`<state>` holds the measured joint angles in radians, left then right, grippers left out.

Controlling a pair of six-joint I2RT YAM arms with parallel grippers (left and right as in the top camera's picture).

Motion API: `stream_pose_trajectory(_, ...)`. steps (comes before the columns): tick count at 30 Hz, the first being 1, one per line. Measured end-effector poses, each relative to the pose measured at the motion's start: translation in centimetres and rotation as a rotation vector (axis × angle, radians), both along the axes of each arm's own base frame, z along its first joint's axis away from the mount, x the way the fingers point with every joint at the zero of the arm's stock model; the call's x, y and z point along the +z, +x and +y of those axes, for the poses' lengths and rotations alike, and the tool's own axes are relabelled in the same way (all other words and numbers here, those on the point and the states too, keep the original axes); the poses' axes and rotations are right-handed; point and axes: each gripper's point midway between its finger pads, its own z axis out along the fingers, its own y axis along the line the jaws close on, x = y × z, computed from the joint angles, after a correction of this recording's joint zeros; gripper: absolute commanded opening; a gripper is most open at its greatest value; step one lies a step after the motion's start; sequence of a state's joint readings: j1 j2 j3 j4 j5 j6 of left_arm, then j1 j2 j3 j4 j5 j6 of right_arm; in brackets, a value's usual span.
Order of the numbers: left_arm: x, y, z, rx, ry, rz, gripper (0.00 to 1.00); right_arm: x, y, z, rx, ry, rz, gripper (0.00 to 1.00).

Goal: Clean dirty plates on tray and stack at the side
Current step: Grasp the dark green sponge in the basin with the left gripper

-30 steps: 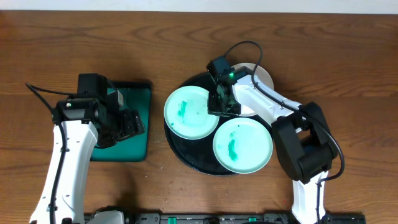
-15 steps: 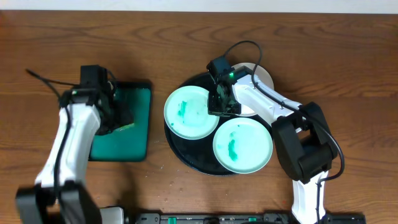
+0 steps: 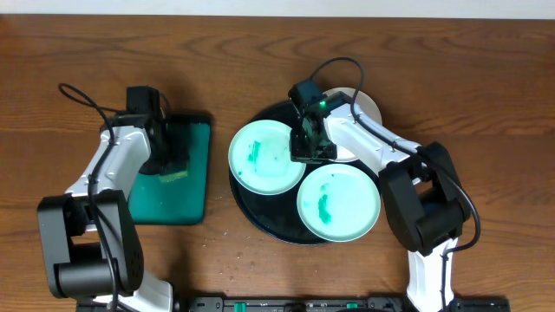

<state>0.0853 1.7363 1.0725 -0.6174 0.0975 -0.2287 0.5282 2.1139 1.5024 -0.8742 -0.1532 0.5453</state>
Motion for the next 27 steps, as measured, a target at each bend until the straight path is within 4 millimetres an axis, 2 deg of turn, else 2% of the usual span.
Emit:
stream_pose_trajectory(5,0.3,1.2,0.2,0.011,0.008,-0.048,0.47,0.0,-0.3,0.0,0.016,0.001,0.010,0.01)
stream_pose_trajectory(12,-0.7,0.9,1.0,0.041,0.048,-0.019,0.43,0.0,-0.4,0.0,0.027,0.002,0.014,0.01)
stream_pose_trajectory(16,-1.7,1.2,1.4,0.054,0.067,-0.009,0.19,0.0,-0.6,-0.1,0.032,0.001,0.022,0.01)
stream_pose_trajectory(17,-1.8,1.3,1.5,0.058,0.069,-0.008,0.08,0.0,-0.6,-0.1,0.033,0.001,0.023,0.01)
stream_pose_trajectory(27,-1.8,1.7,1.4,0.058,0.063,-0.017,0.07,0.0,-0.9,-0.2,0.035,-0.001,0.034,0.01)
